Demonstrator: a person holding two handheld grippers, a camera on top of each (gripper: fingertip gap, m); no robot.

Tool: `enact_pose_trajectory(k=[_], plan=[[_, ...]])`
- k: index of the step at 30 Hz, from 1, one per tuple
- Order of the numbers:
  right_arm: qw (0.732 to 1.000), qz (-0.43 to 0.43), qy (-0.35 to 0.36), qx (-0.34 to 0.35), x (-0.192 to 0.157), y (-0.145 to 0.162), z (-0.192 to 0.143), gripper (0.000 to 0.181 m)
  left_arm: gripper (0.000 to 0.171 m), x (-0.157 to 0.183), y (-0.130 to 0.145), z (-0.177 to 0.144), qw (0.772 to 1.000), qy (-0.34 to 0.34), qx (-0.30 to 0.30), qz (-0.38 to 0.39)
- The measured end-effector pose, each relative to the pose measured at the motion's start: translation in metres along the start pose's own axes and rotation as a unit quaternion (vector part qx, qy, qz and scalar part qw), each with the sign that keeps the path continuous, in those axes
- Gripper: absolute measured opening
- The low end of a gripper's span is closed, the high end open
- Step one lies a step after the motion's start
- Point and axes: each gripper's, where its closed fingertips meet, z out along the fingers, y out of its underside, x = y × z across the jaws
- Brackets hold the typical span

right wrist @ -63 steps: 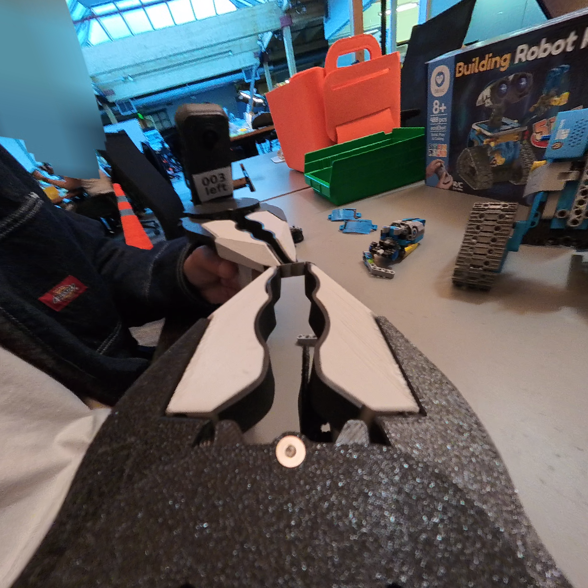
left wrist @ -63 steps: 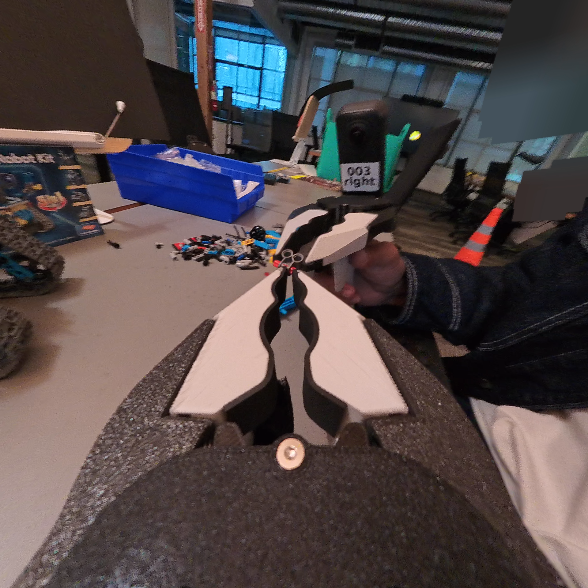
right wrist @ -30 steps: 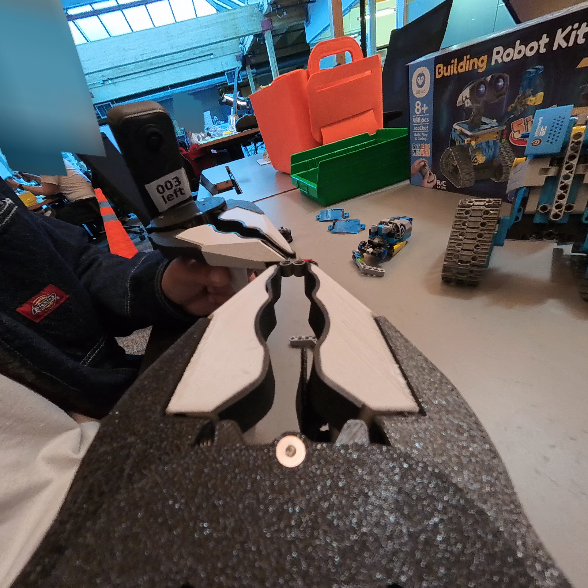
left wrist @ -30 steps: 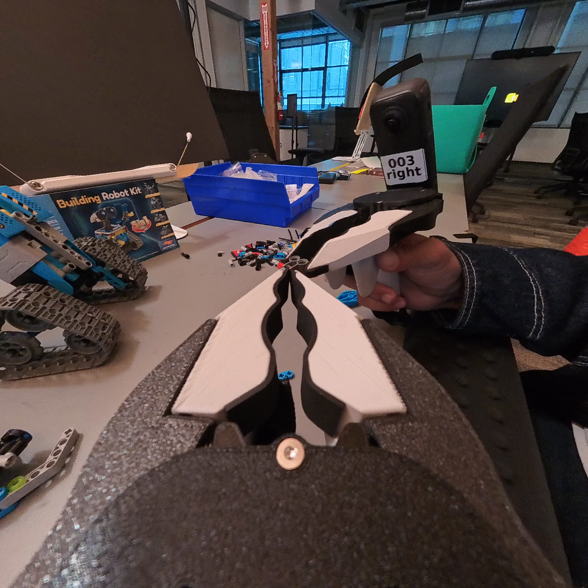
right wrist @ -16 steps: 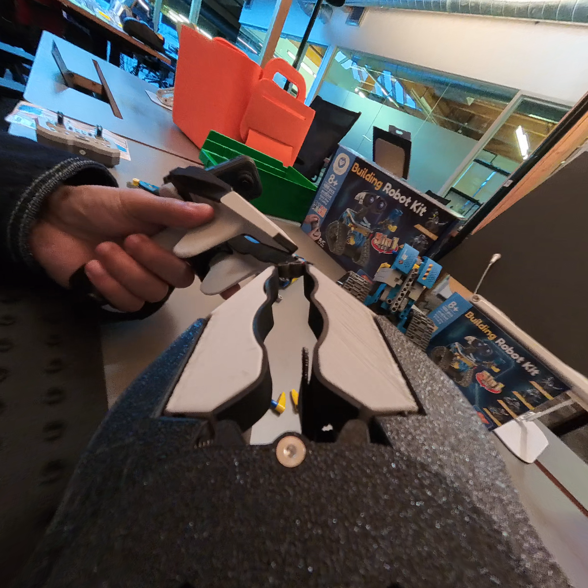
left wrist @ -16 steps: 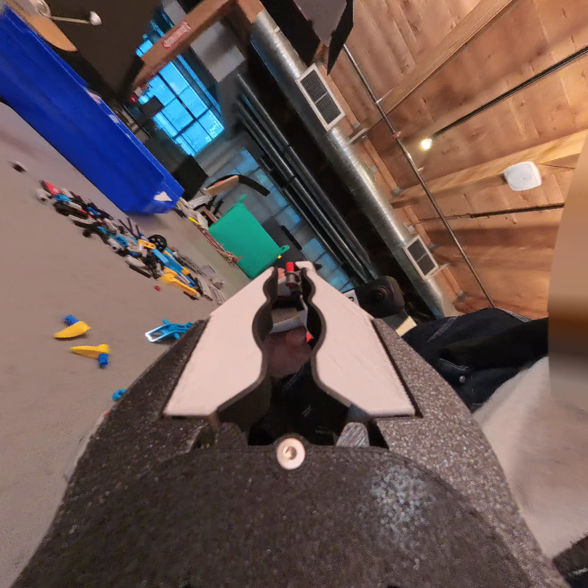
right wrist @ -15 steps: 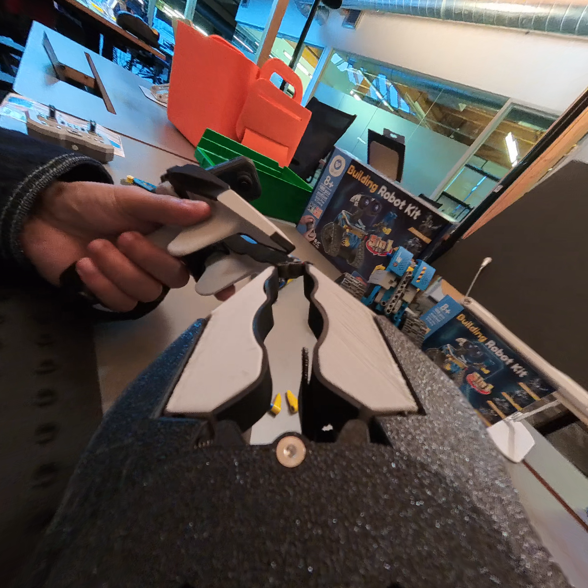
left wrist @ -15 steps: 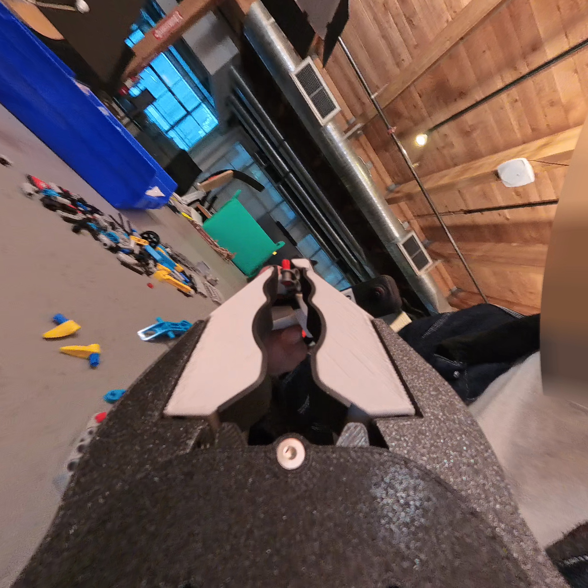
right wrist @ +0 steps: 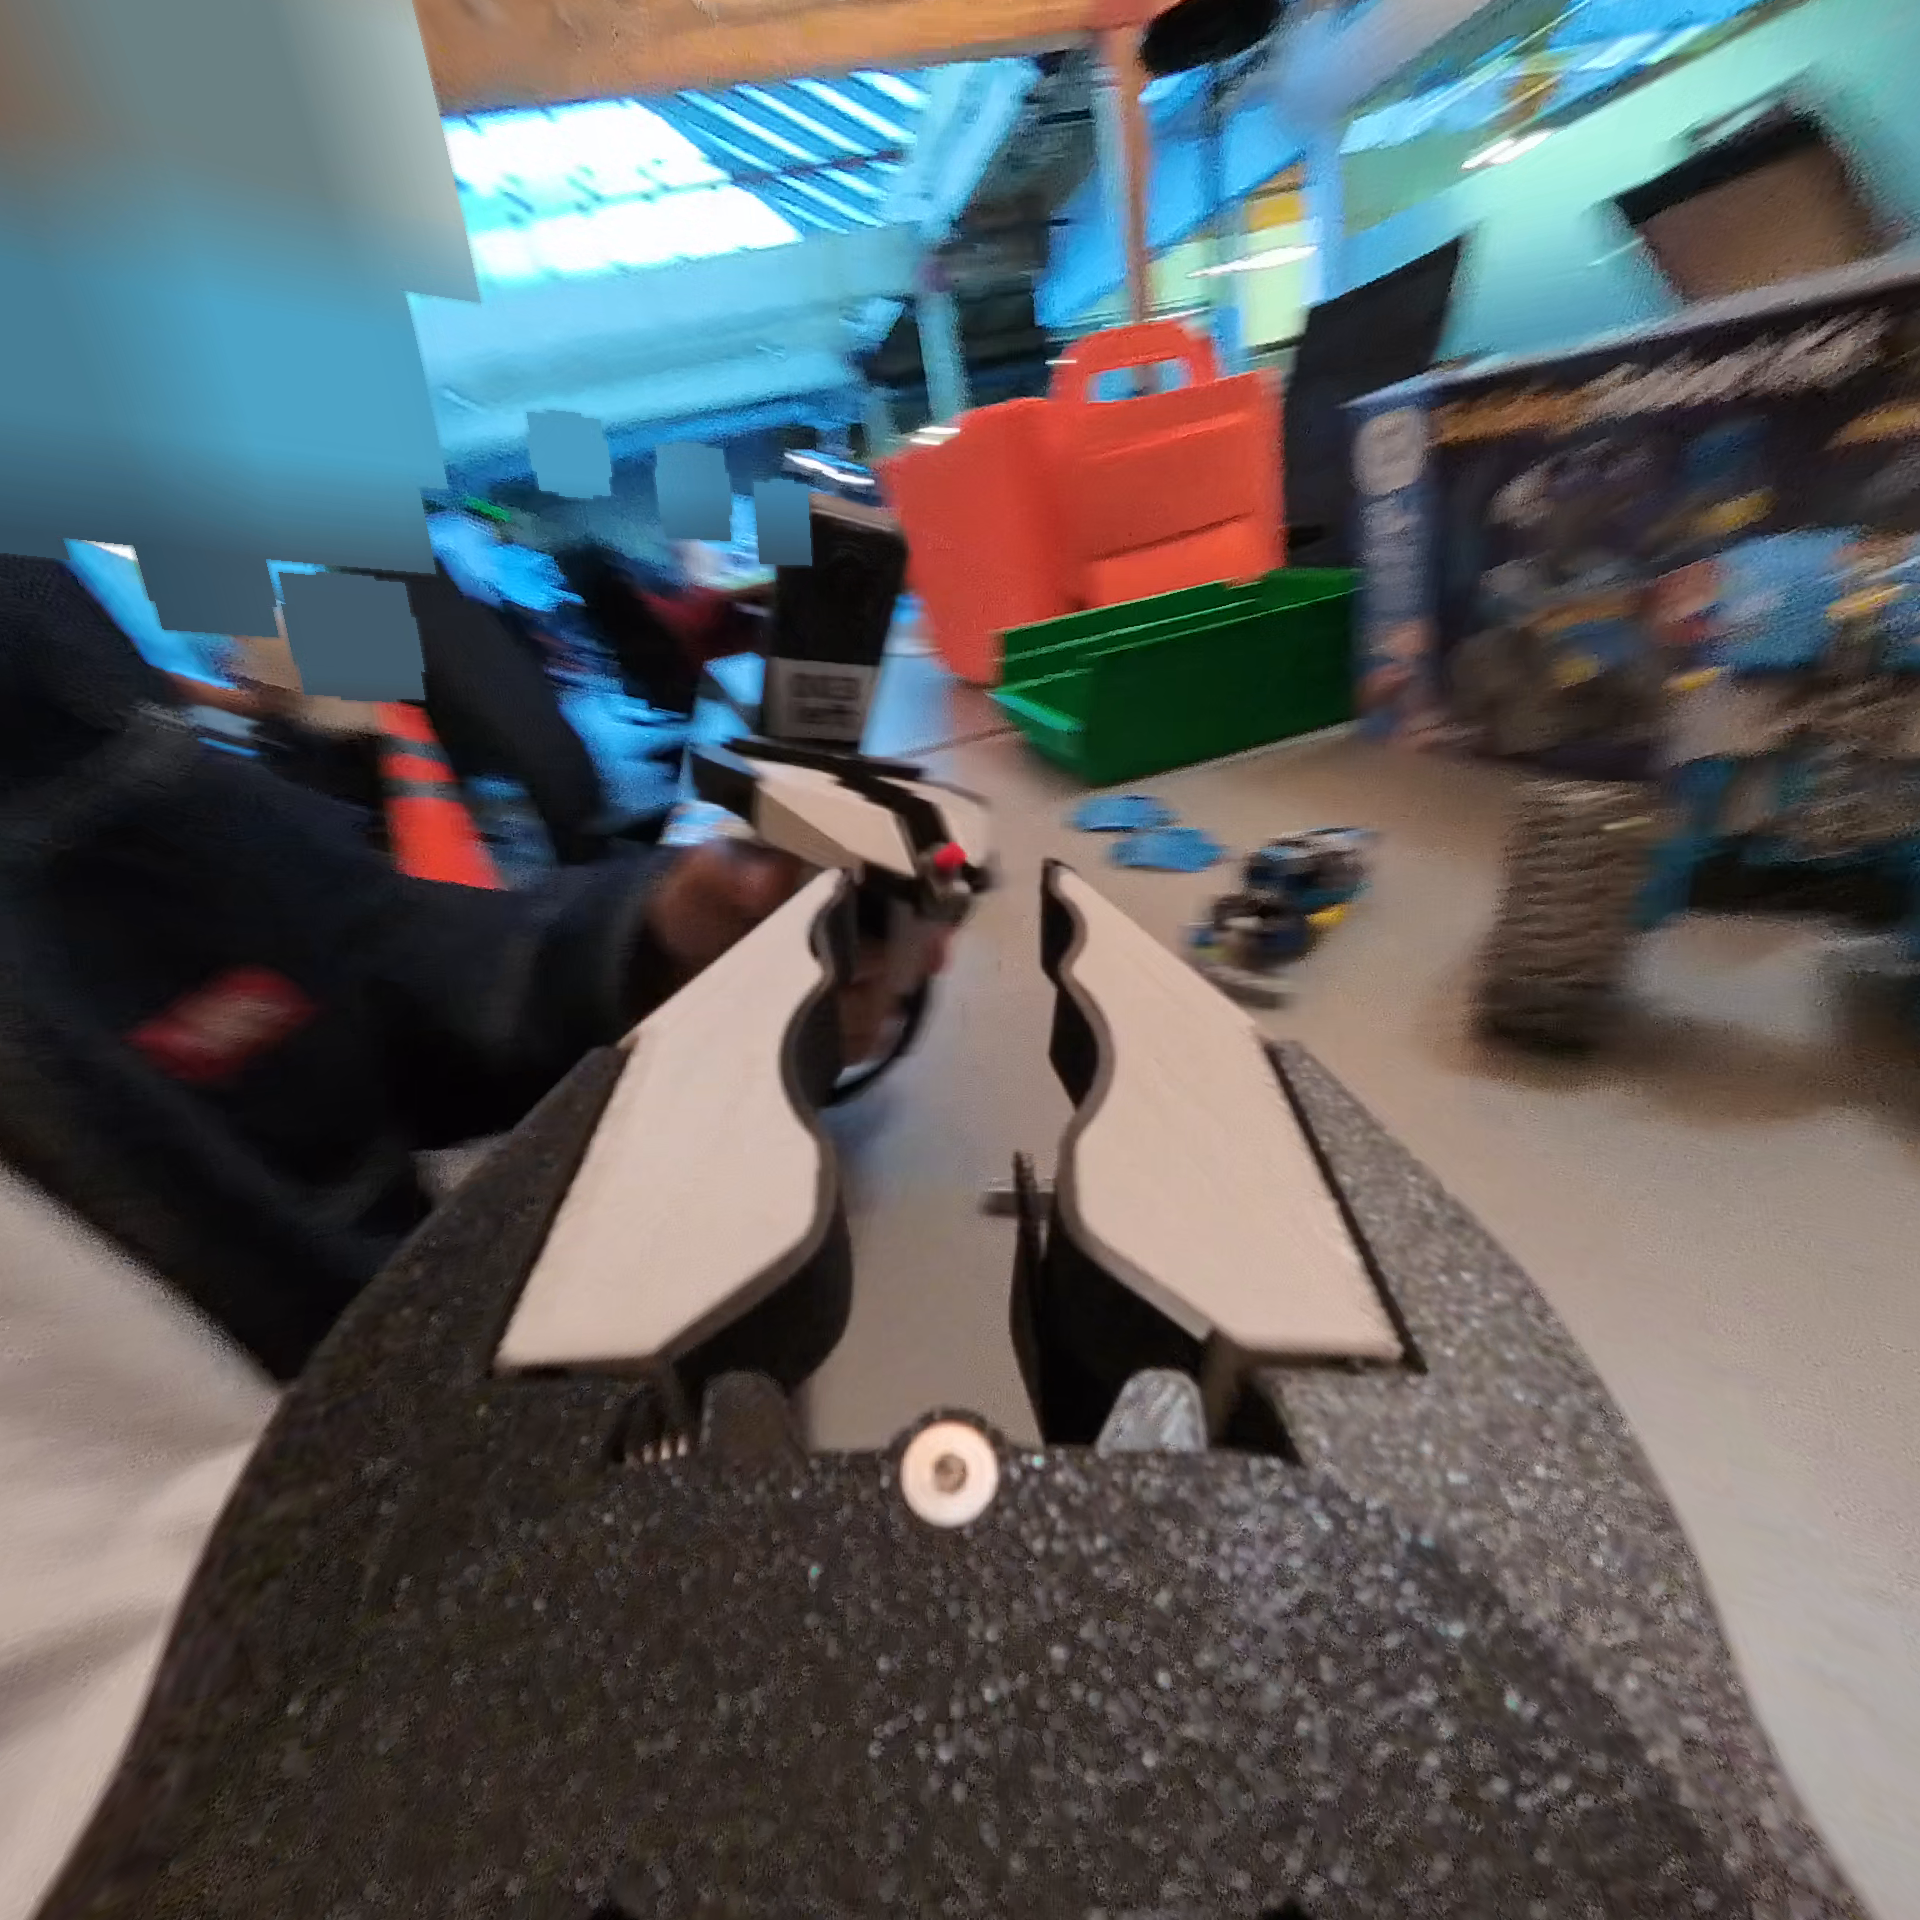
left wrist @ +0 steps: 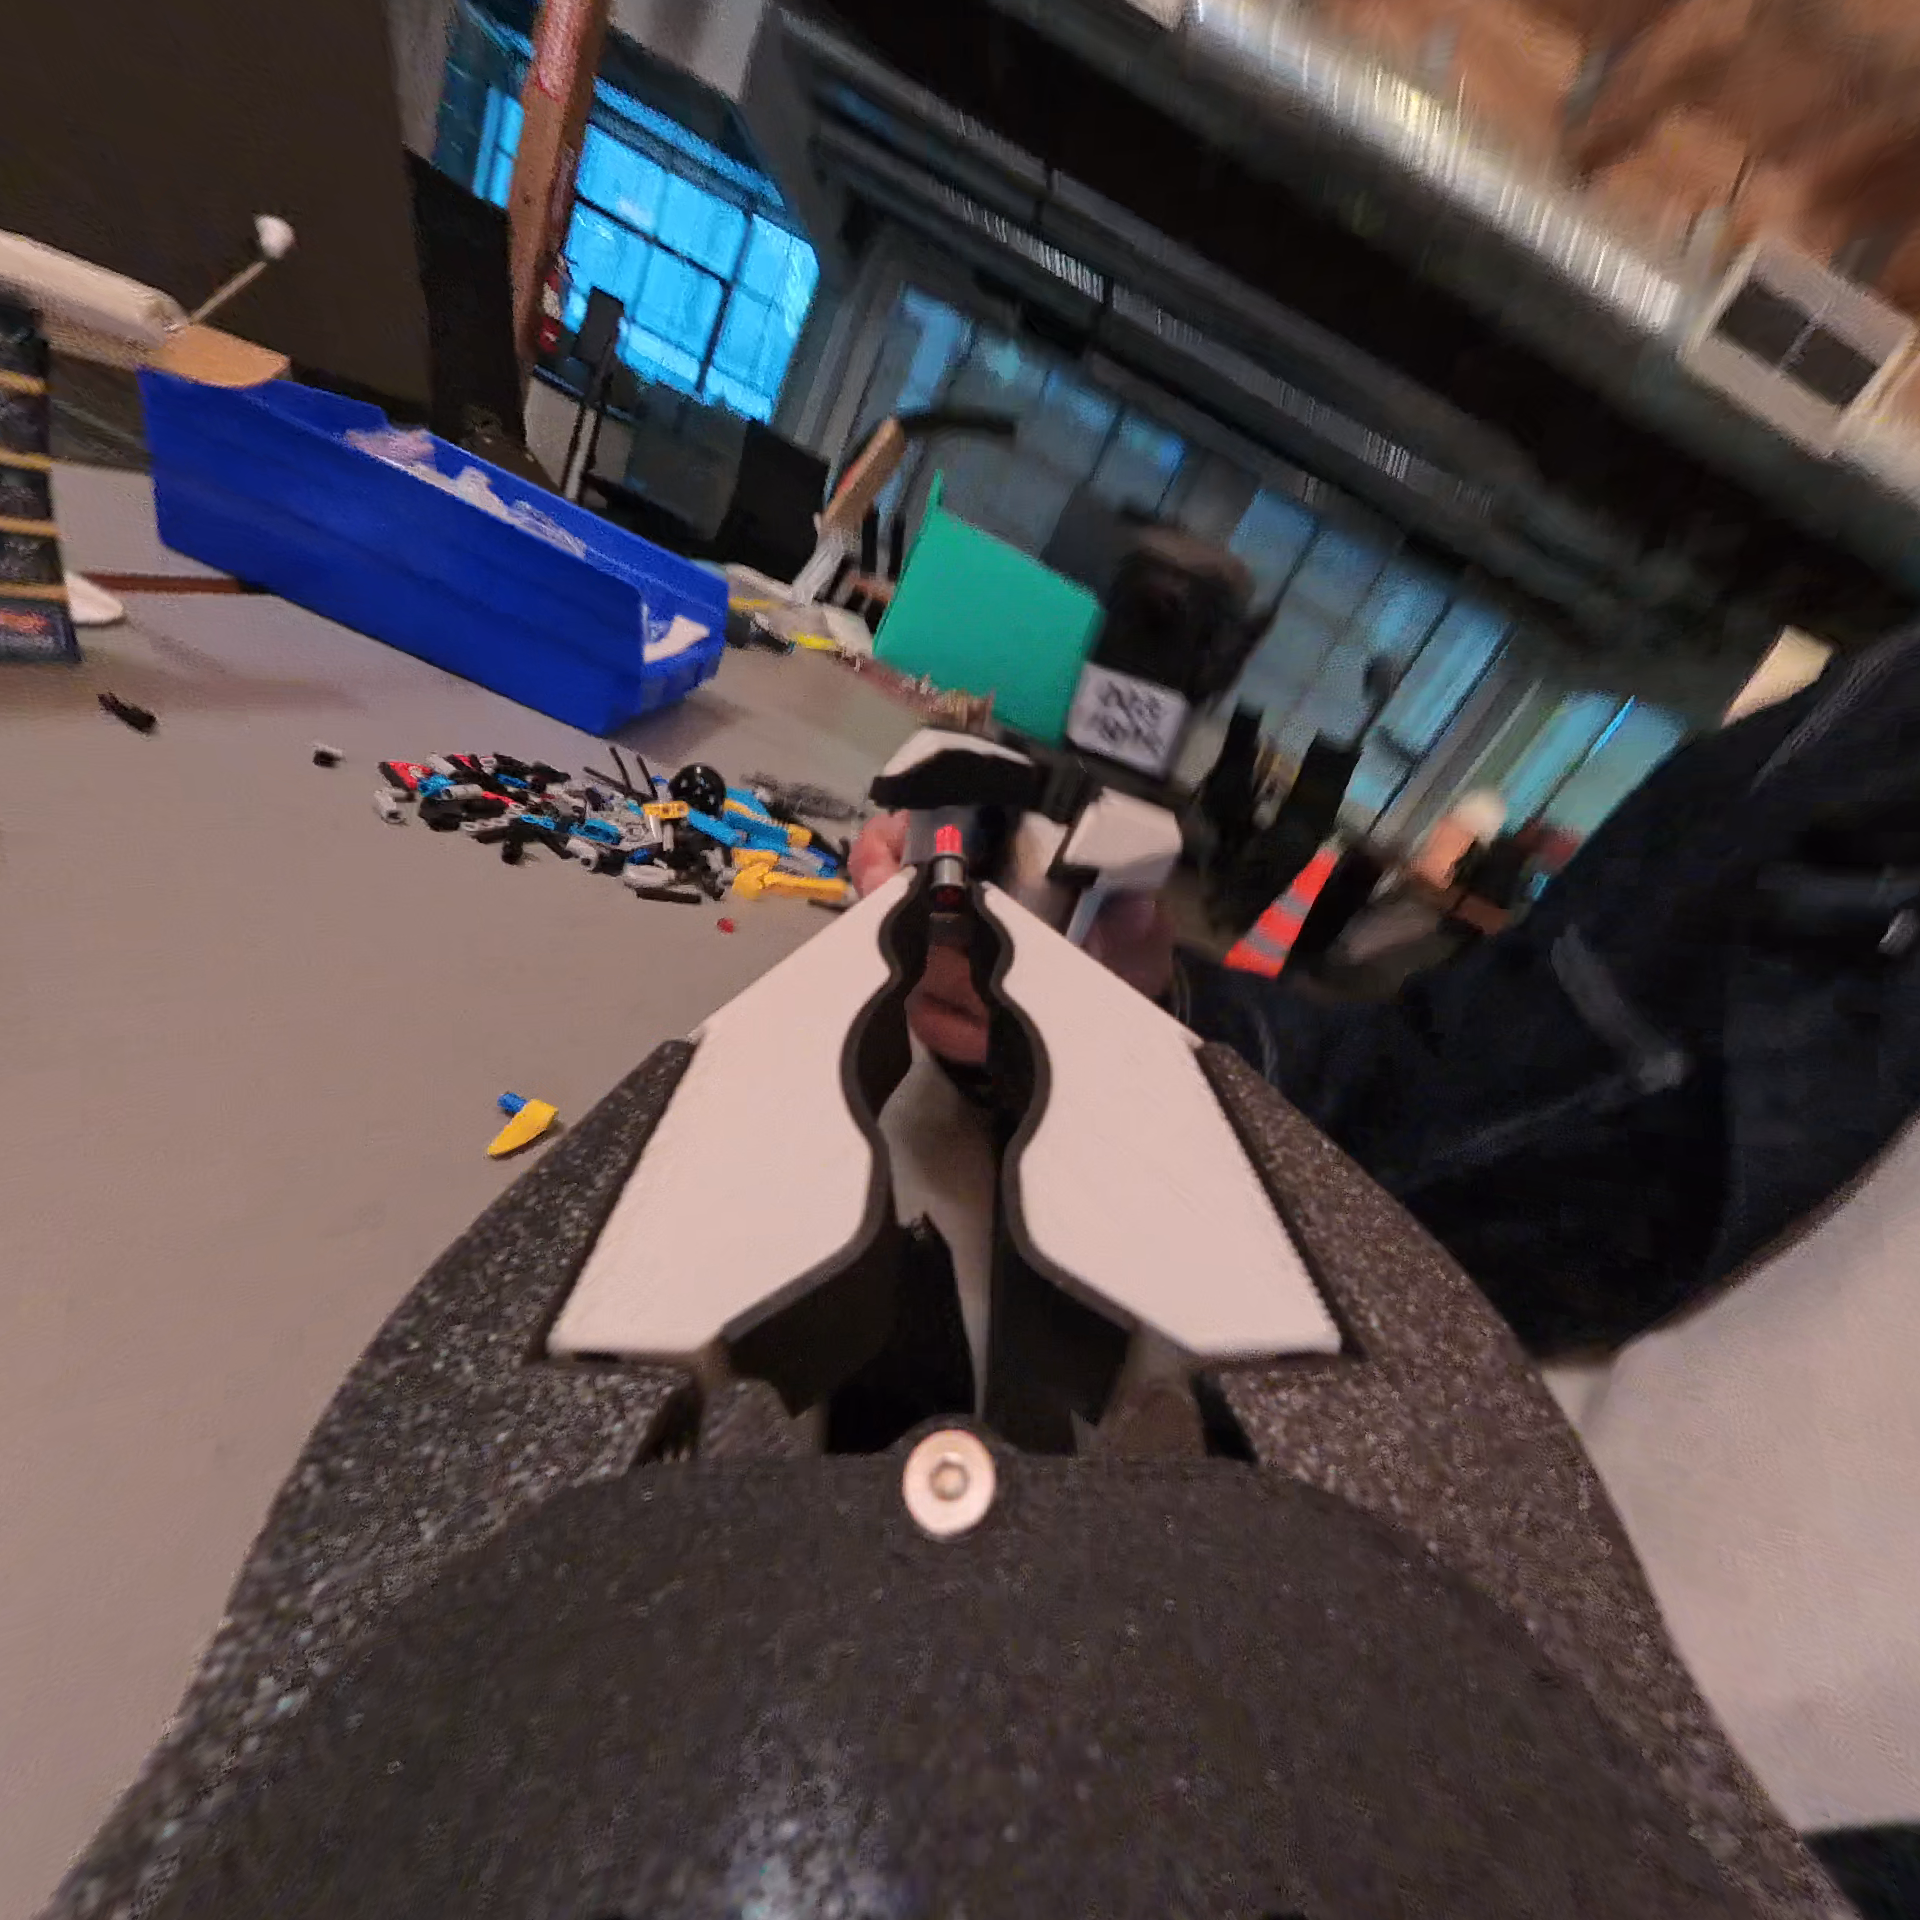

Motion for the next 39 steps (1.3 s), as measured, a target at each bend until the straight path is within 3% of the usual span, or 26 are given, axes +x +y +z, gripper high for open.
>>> enact_pose_trajectory(k=[2, 4, 8, 16, 19, 28, 31, 34, 35, 36, 38, 39], plan=[[0.996, 0.058, -0.060, 0.003, -0.010, -0.001, 0.000, 0.029, 0.004, 0.008, 0.010, 0.005, 0.999, 0.009, -0.032, 0.031], [0.994, 0.058, -0.086, -0.017, -0.018, 0.005, -0.001, 0.015, 0.004, 0.012, 0.016, 0.008, 0.997, 0.015, -0.049, 0.049], [0.996, 0.038, -0.070, -0.046, -0.014, 0.016, 0.000, 0.006, 0.004, 0.014, 0.021, 0.010, 0.996, 0.018, -0.061, 0.058], [0.990, 0.057, -0.113, -0.058, -0.024, 0.017, -0.004, 0.001, 0.004, 0.022, 0.023, 0.010, 0.994, 0.029, -0.068, 0.080], [0.987, 0.024, -0.119, -0.103, -0.026, 0.030, -0.008, 0.000, 0.004, 0.023, 0.035, 0.008, 0.987, 0.024, -0.106, 0.116], [0.985, -0.013, -0.113, -0.126, -0.022, 0.038, -0.014, 0.001, 0.004, 0.020, 0.041, 0.006, 0.984, 0.012, -0.122, 0.128], [0.998, 0.008, -0.051, -0.047, 0.018, 0.000, -0.060, 0.000, 0.003, 0.004, 0.010, -0.031, 0.995, -0.014, -0.054, 0.087], [0.995, -0.003, 0.006, -0.103, 0.042, 0.018, -0.089, 0.001, 0.004, -0.005, 0.009, -0.054, 0.993, -0.044, -0.053, 0.094], [0.988, -0.010, 0.062, -0.142, 0.064, 0.030, -0.098, 0.001, 0.004, -0.002, 0.009, -0.054, 0.994, -0.034, -0.049, 0.087], [0.969, -0.024, 0.145, -0.197, 0.097, 0.044, -0.114, 0.002, 0.004, -0.002, 0.009, -0.052, 0.995, -0.028, -0.050, 0.081], [0.897, -0.047, 0.305, -0.316, 0.159, 0.071, -0.162, 0.003, 0.004, -0.005, 0.014, -0.047, 0.995, -0.033, -0.060, 0.073], [0.869, -0.055, 0.347, -0.348, 0.175, 0.075, -0.180, 0.003, 0.005, -0.005, 0.019, -0.045, 0.994, -0.031, -0.072, 0.073]])
